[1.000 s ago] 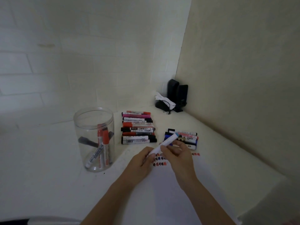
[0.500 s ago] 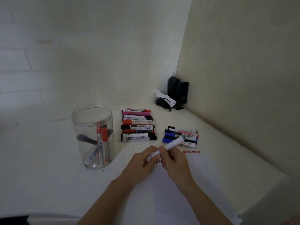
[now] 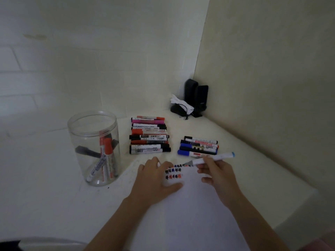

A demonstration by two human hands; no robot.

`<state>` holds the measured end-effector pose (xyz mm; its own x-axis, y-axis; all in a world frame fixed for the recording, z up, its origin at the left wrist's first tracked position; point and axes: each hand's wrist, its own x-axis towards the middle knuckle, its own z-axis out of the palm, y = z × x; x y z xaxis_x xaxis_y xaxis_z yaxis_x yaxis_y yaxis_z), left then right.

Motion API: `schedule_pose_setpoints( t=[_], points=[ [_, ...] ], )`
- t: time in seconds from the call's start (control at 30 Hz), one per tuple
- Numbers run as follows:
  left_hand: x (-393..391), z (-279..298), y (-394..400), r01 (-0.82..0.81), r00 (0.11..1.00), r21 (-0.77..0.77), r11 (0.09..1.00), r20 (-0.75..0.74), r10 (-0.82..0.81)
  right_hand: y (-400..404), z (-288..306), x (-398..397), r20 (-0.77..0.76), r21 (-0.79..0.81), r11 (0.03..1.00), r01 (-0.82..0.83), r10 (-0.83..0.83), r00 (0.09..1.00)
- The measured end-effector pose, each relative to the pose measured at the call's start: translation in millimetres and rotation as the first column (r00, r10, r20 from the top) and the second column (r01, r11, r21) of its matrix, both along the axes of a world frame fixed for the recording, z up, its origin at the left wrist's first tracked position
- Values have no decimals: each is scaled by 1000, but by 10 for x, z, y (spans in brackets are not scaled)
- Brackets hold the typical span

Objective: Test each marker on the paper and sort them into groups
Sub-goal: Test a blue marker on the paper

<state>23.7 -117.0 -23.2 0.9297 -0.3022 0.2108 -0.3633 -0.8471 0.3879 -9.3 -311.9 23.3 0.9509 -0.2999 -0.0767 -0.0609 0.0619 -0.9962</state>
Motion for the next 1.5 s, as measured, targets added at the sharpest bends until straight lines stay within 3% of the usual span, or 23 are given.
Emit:
schedule_pose_setpoints(
  t=[0.17, 0.3, 0.43, 0.8, 1.5],
  points=[
    [12, -37, 2, -20, 999, 49, 999, 36, 18, 85, -140, 78, -9, -145, 988, 43, -44, 999],
    [33, -71, 13, -17, 998, 56, 998, 64, 13, 136, -334, 22, 77, -307, 945, 116, -96, 992],
    [55, -104, 19, -17, 995, 45, 999, 97, 13, 161, -335, 14, 92, -393, 916, 87, -55, 994],
    [44, -114, 14, -26, 996, 33, 999, 90, 22, 153, -371, 19, 95, -479, 875, 65, -22, 995],
    [56, -137, 16, -22, 996, 61, 998, 91, 17, 156, -390, 7, 109, -499, 863, 80, -28, 994]
  ],
)
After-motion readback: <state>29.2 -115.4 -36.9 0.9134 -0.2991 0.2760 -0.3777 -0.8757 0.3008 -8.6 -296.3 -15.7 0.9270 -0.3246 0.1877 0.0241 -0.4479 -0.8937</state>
